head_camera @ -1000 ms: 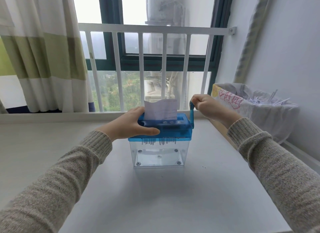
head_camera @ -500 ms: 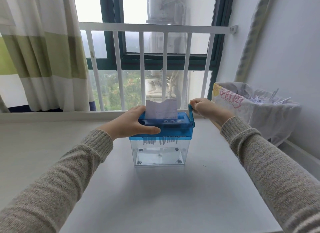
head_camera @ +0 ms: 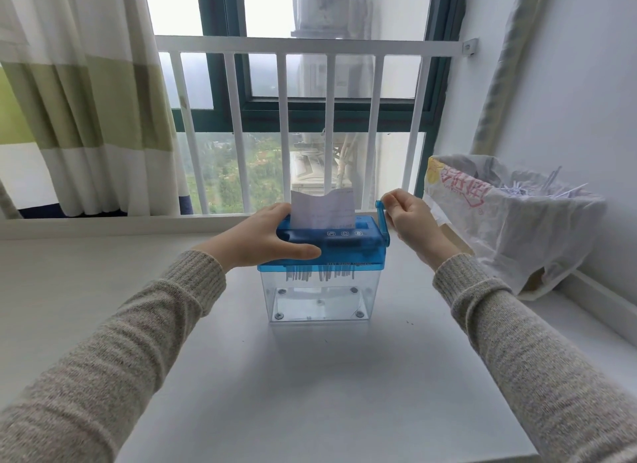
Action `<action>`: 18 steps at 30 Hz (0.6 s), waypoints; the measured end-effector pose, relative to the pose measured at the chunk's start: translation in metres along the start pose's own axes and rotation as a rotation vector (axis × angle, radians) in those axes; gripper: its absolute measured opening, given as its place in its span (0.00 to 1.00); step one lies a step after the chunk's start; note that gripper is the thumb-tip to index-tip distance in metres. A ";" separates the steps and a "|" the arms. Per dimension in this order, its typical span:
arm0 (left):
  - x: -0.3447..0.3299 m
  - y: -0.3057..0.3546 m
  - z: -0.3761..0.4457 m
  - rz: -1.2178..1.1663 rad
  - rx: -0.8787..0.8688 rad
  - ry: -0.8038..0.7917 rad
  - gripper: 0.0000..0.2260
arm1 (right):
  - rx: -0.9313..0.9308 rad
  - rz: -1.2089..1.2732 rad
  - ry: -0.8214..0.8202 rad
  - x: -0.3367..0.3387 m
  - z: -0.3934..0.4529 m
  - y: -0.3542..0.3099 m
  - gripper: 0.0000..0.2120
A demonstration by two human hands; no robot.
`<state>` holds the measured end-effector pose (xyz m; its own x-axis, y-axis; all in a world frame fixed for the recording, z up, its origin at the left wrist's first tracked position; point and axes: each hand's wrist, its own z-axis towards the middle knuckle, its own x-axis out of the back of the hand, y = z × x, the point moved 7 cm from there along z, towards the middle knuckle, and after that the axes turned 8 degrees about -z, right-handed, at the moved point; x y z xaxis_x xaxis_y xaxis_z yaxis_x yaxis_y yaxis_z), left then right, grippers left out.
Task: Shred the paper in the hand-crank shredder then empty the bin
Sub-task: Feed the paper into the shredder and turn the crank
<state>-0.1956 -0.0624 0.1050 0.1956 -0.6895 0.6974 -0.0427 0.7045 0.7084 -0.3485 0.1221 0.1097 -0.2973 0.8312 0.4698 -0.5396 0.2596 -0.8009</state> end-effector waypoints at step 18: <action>0.002 -0.001 0.000 0.012 -0.016 0.025 0.41 | 0.017 -0.125 0.050 -0.015 -0.006 0.019 0.18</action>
<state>-0.1950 -0.0642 0.1055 0.2199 -0.6766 0.7027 -0.0295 0.7154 0.6981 -0.3496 0.1170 0.0856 -0.1870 0.8164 0.5463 -0.5832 0.3552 -0.7306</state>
